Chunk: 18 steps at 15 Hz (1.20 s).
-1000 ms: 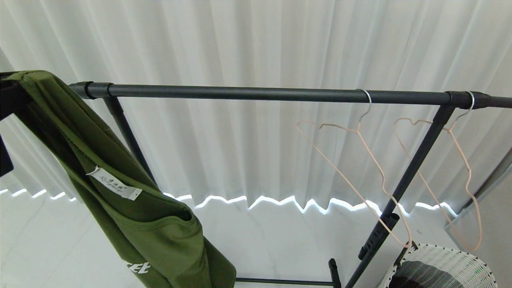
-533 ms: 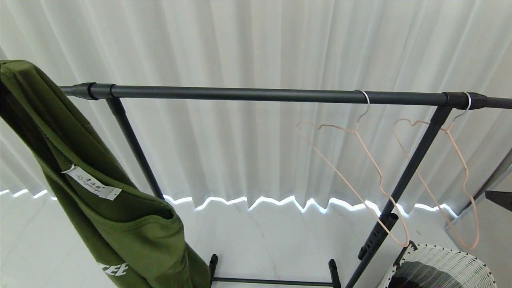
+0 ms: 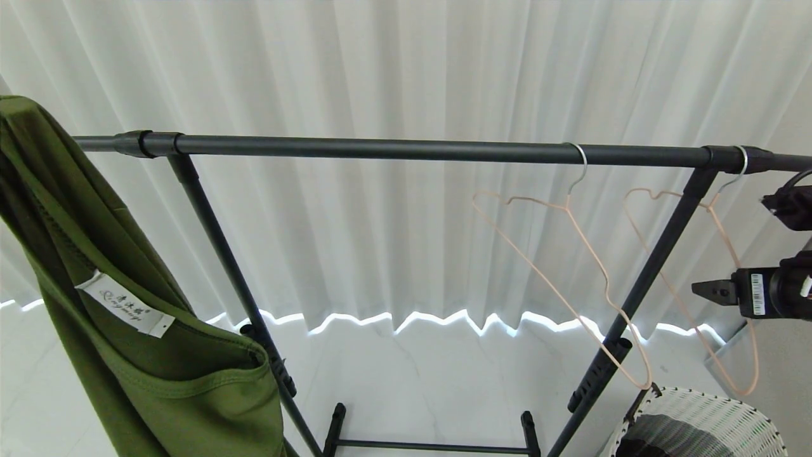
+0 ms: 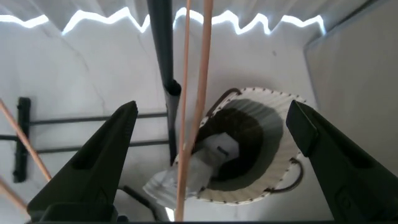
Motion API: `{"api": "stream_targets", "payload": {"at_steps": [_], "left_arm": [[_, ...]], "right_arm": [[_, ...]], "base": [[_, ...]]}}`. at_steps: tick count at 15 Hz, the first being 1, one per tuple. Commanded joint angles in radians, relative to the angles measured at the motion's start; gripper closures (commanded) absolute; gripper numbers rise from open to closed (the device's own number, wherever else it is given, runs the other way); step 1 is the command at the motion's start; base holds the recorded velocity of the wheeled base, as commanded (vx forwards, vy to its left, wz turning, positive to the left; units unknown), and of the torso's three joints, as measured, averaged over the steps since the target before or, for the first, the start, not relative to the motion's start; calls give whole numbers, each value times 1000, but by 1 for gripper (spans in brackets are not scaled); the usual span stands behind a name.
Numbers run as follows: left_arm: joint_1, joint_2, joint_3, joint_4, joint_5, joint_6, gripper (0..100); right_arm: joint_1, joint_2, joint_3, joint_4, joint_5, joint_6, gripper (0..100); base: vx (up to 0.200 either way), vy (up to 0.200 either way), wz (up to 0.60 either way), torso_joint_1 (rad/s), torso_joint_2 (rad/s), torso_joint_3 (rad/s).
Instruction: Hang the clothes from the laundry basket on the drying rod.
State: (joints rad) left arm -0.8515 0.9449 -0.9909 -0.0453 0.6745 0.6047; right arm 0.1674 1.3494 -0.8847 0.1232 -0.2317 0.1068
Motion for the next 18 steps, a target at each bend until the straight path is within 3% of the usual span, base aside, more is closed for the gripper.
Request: {"api": "stream_targets", "payload": {"at_steps": [1,7,8,18], "left_arm": [[0,3,1,-1,0,0,100],[-1,0,3,-1,0,12,100],[-1,2,5,-1,0,12,100],[-1,-6,31,-1,2,12,100]], "right_arm": [[-3,73,-8,-10,-5,40,0],[-26,119,-42,-11,-6,80,0],[-29,123,-48,-11,-6,80,100],[-31,106,-57,-11,-31,99,100]], "base": [[0,0,0,0,0,0],[0,0,0,0,0,0],[0,0,0,0,0,0],[0,0,0,0,0,0]]}}
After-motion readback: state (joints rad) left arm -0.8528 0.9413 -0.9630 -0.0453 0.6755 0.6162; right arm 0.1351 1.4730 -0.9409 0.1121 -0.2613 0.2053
